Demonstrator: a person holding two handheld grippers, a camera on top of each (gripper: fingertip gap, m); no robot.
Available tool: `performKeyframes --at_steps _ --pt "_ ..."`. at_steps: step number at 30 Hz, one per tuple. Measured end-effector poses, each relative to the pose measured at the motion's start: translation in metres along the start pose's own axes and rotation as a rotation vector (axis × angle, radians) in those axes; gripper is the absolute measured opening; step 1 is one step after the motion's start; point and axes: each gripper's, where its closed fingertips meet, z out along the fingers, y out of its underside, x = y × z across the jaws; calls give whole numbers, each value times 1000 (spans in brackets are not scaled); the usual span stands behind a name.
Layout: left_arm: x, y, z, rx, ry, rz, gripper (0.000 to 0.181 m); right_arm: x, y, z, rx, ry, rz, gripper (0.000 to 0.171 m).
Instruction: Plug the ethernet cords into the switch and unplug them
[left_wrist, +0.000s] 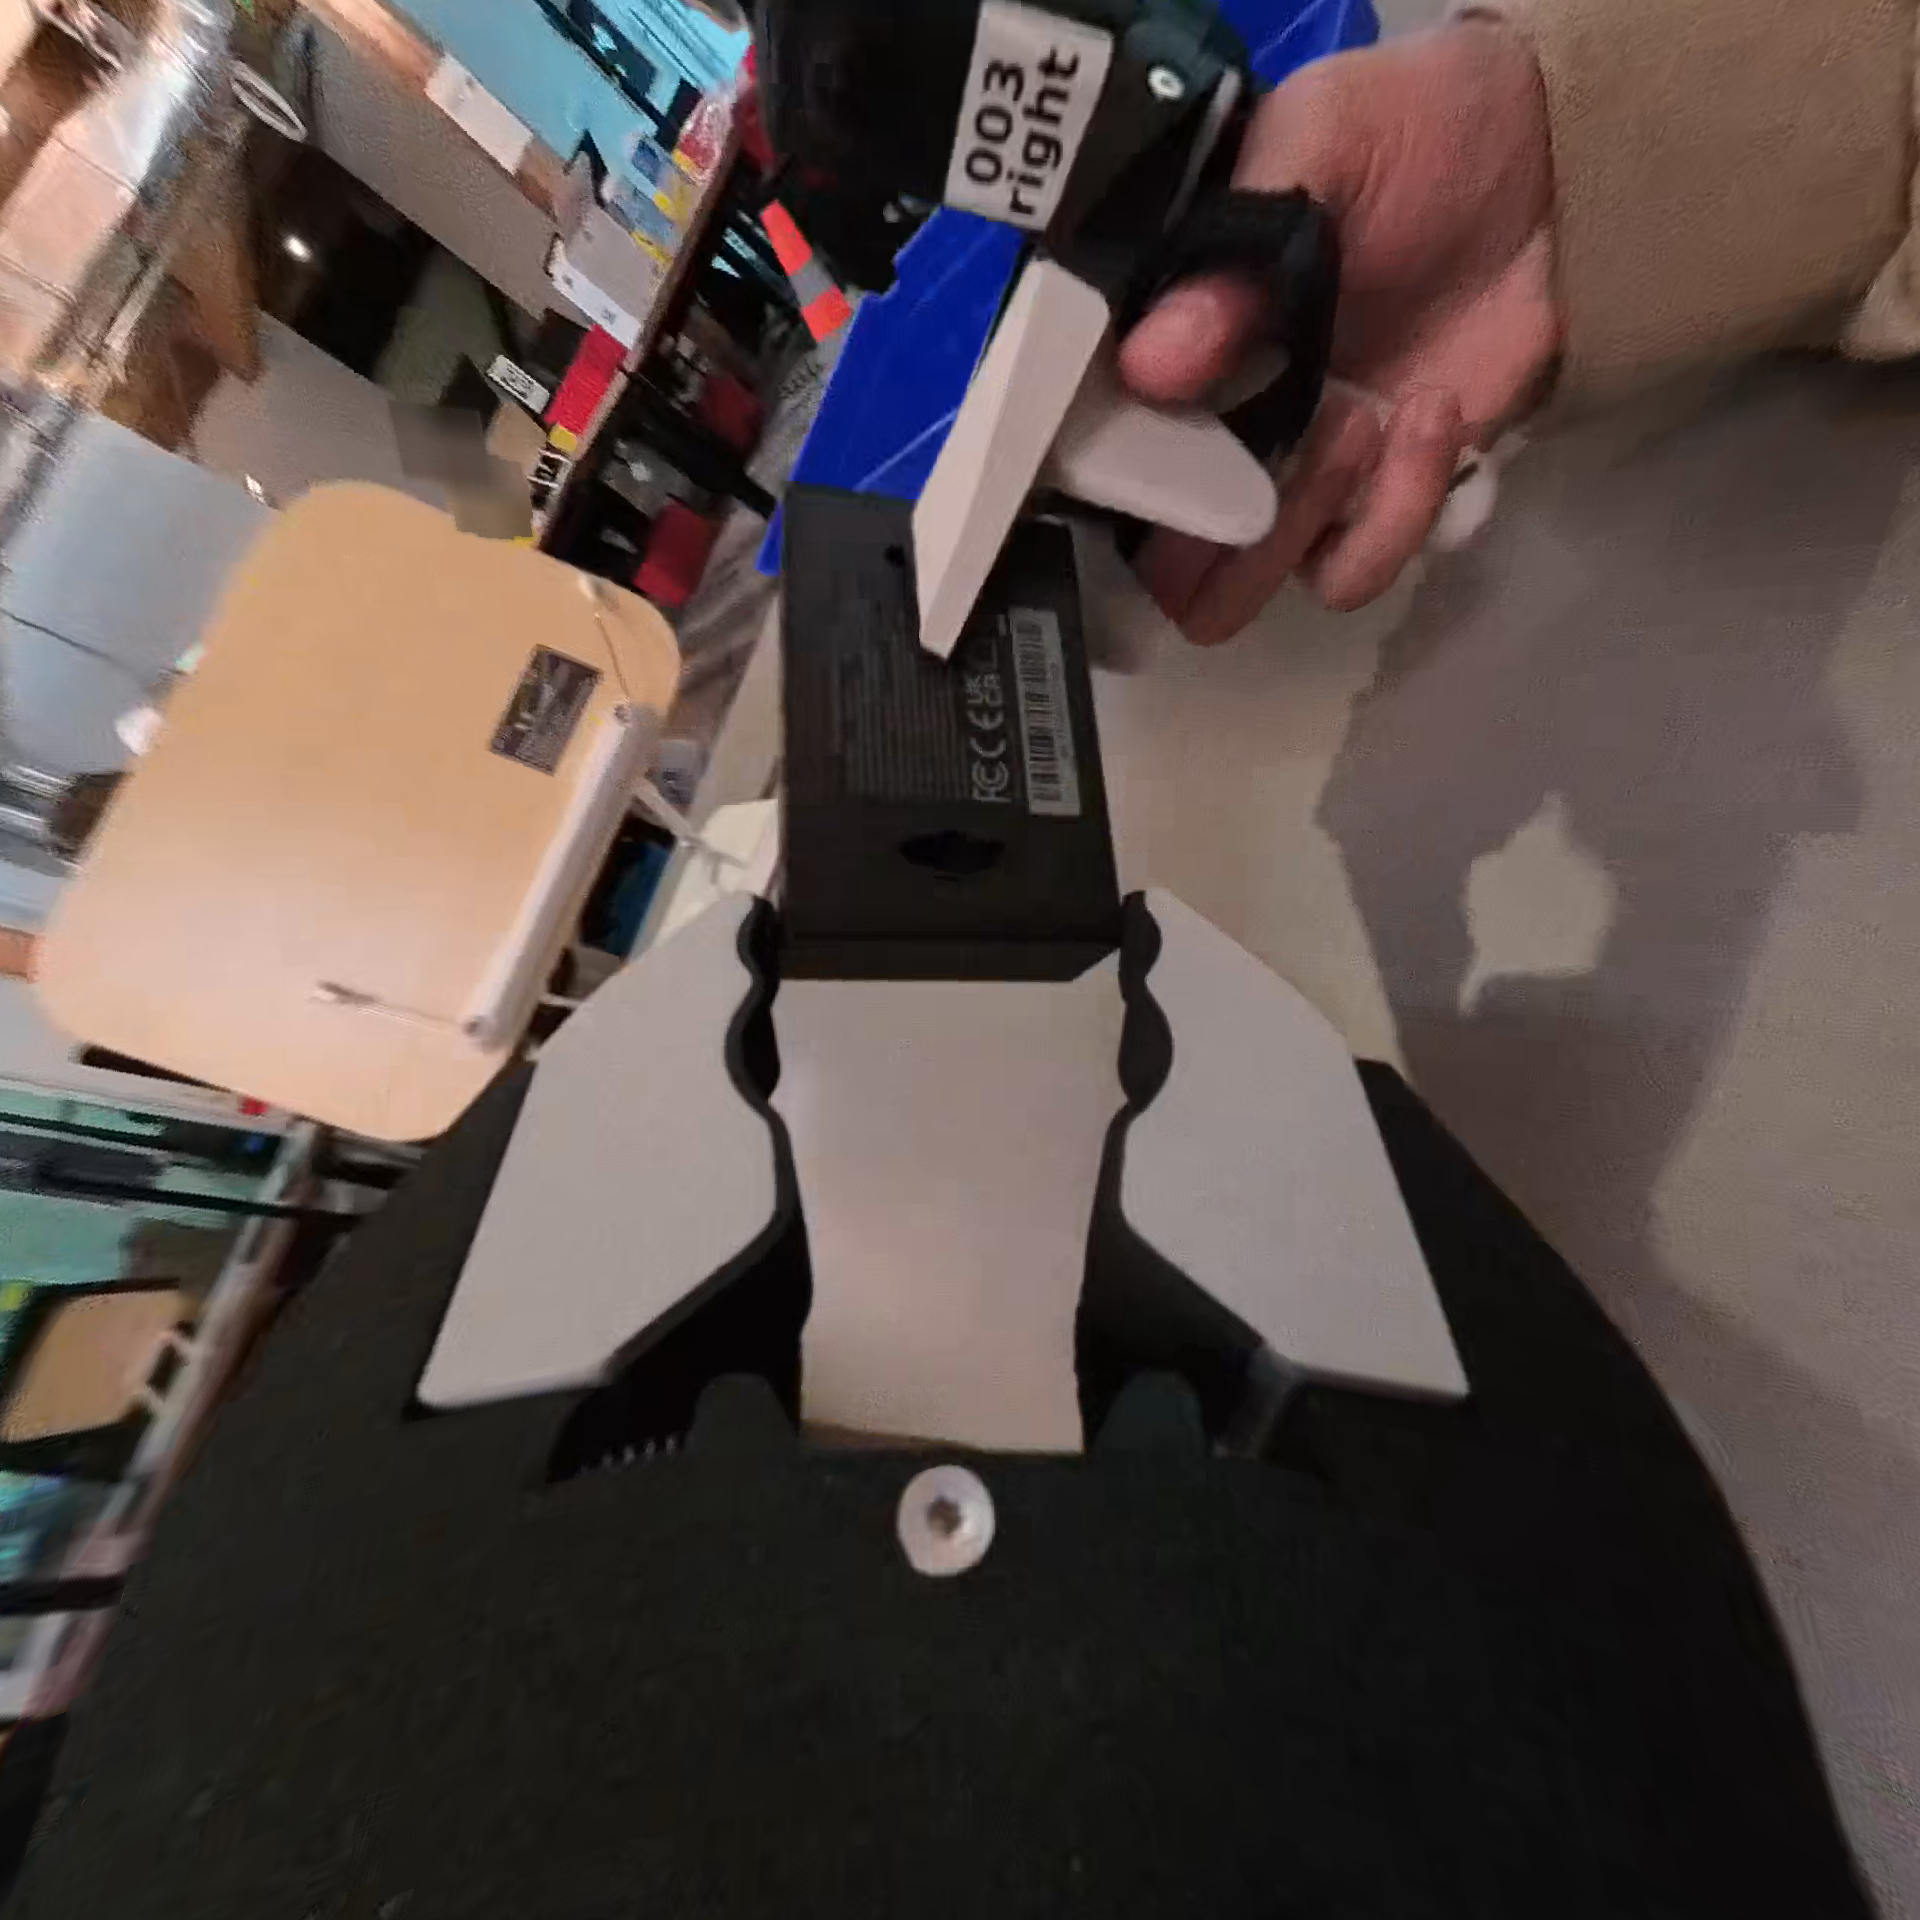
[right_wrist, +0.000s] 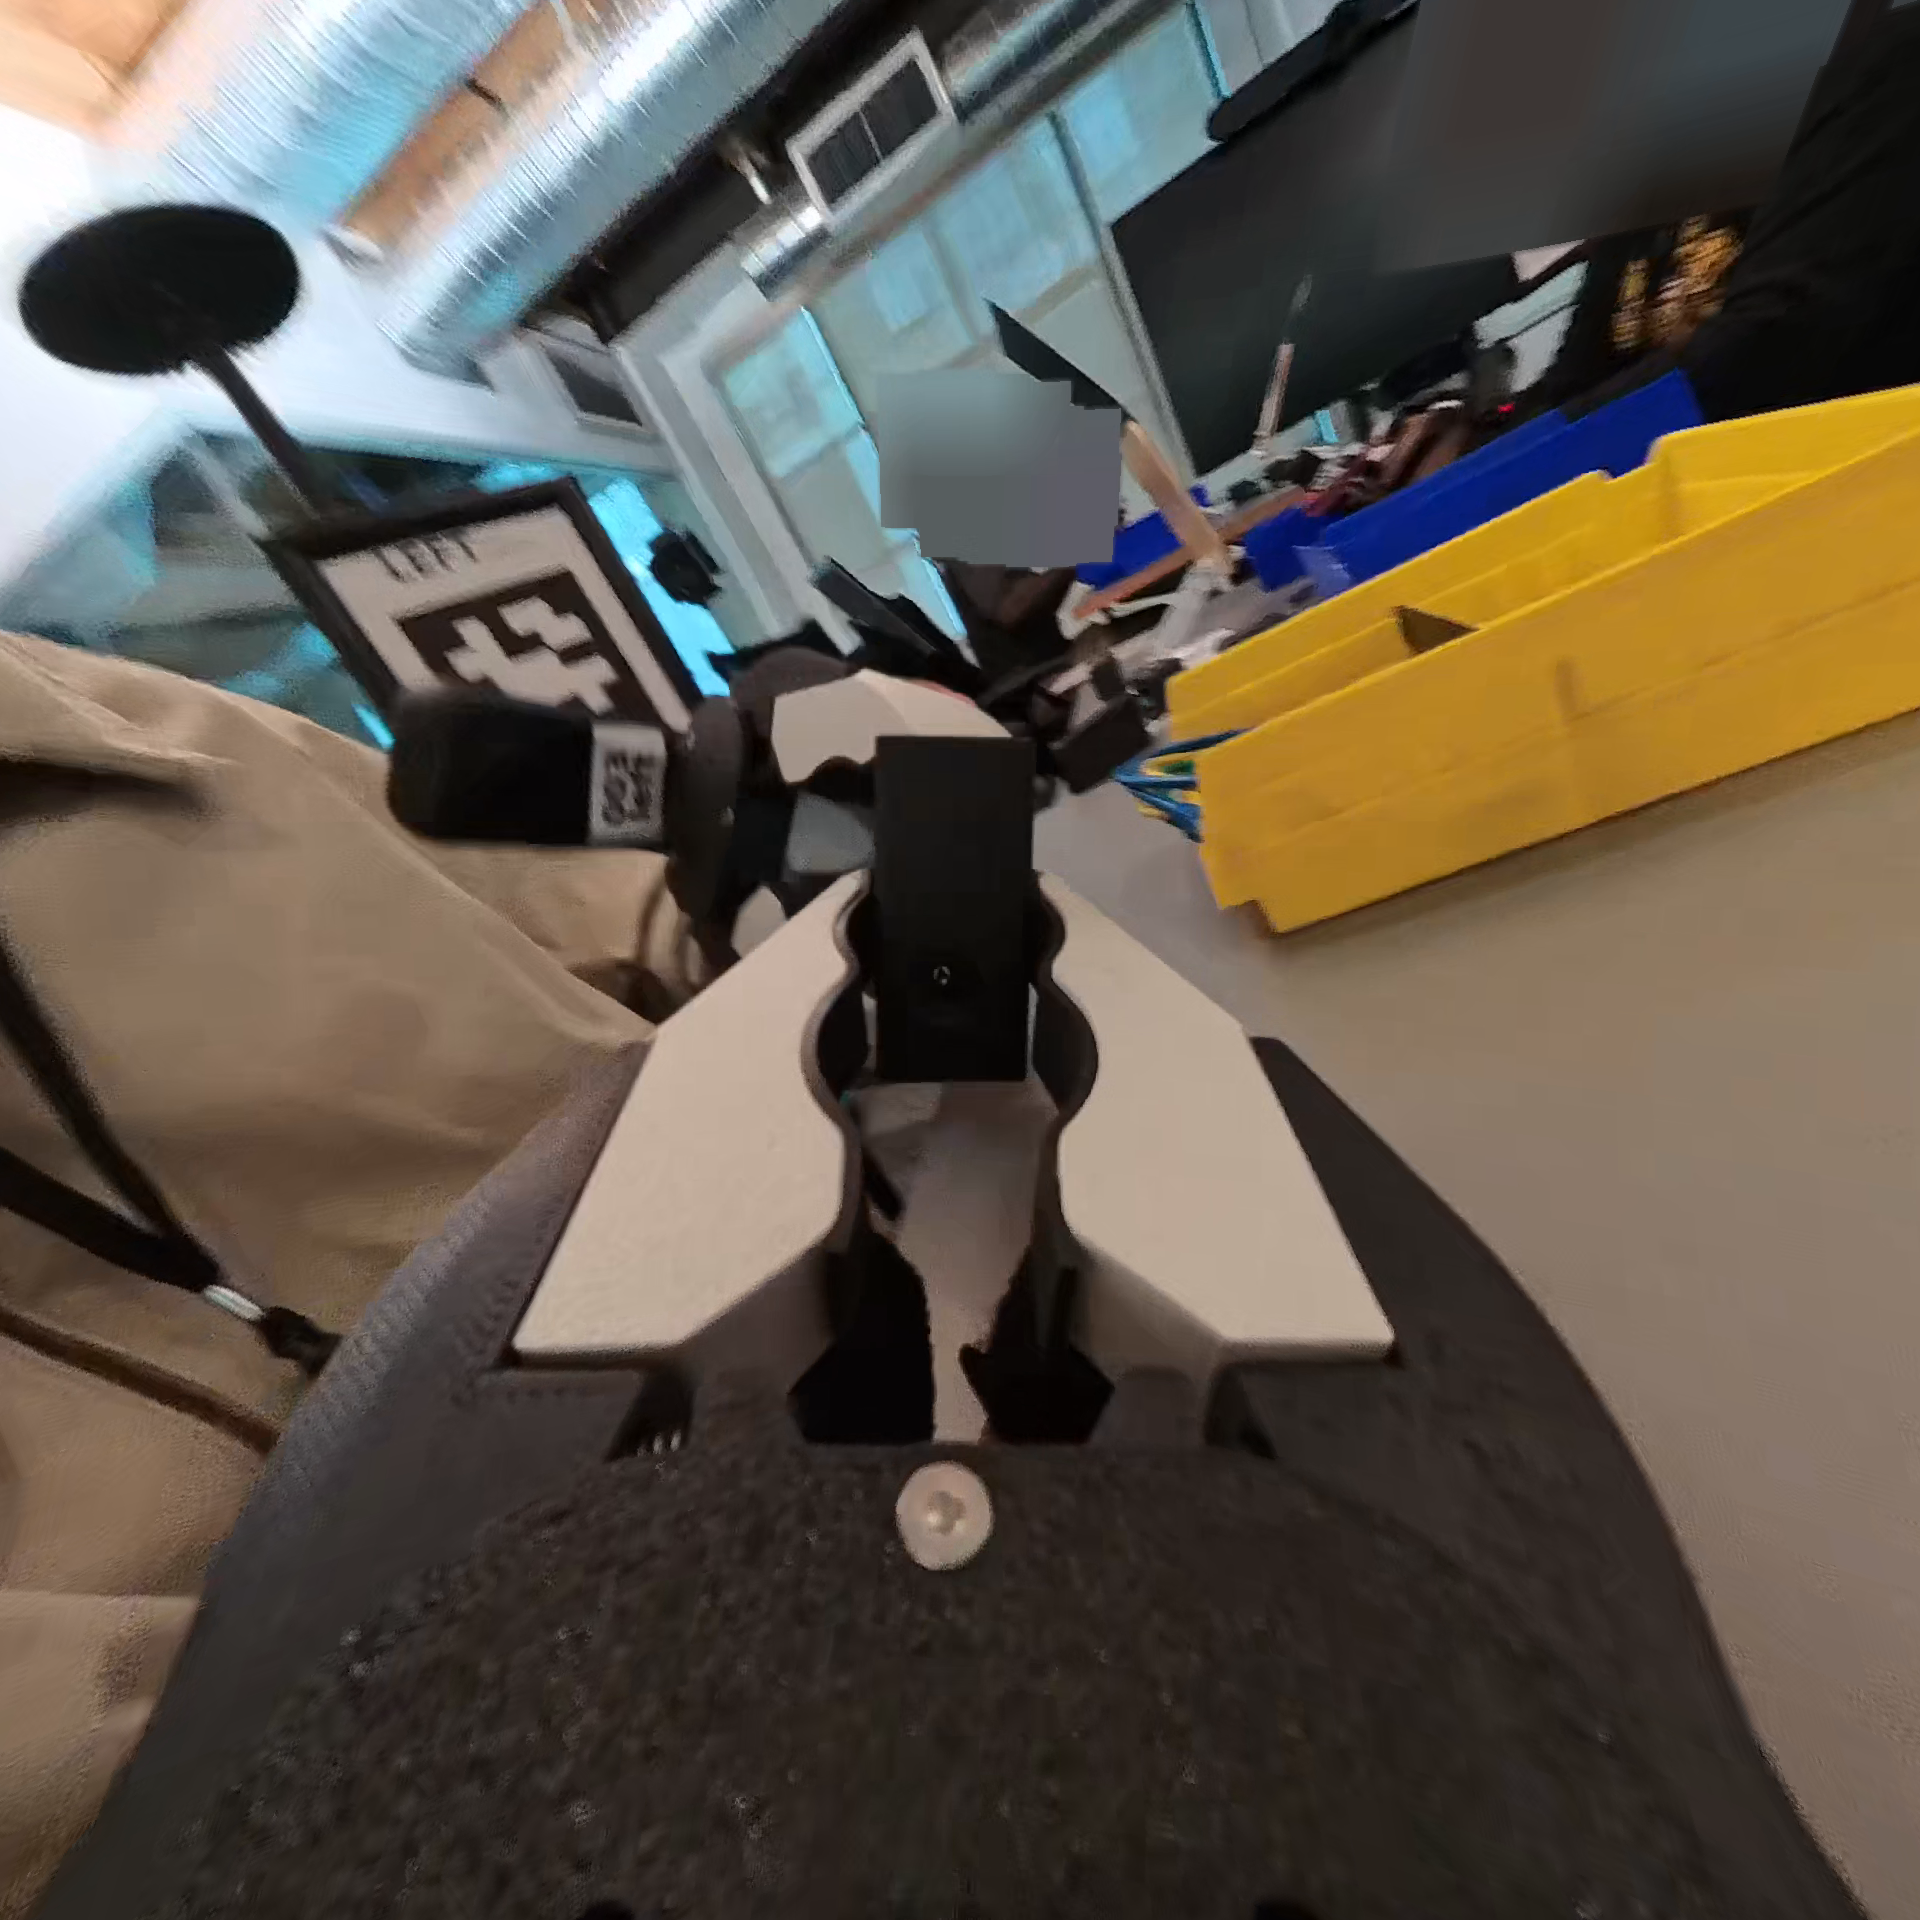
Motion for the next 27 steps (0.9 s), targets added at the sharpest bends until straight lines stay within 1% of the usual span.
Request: performKeyframes --at_steps 3,6,8,10,12,14,15,17,20,22,23,25,26,27 --pt "6 3 -1 32 119 -206 59 11 7 -5 -82 146 -162 26" --pt "4 -6 -2 86 260 -401 53 27 19 -11 -211 296 -345 26" --pt "3 -11 1 86 358 -495 54 30 30 -11 -296 326 -433 27" --pt "10 -15 4 62 483 -530 54 30 40 -8 -370 327 -487 27" --pt "21 -10 10 0 568 -475 51 28 50 -5 -421 317 -518 27" --pt "27 7 18 -97 577 -376 47 25 55 -2 -440 299 -534 27" --pt "31 14 21 -135 584 -334 41 23 56 -1 -437 291 -532 27" --pt "40 19 21 -154 636 -293 31 21 57 -2 -441 280 -518 26" --pt "43 20 23 -150 652 -275 29 22 58 -3 -461 284 -529 26" --pt "38 23 27 -176 631 -331 28 29 52 -4 -433 341 -548 28" --pt "33 26 30 -191 607 -373 28 36 45 -5 -409 398 -565 32" --pt "17 36 37 -217 534 -496 28 48 31 -11 -375 518 -622 50" --pt "7 40 41 -211 487 -589 28 54 24 -15 -372 582 -663 59" --pt "-3 41 45 -188 442 -703 28 58 18 -17 -373 637 -714 63"
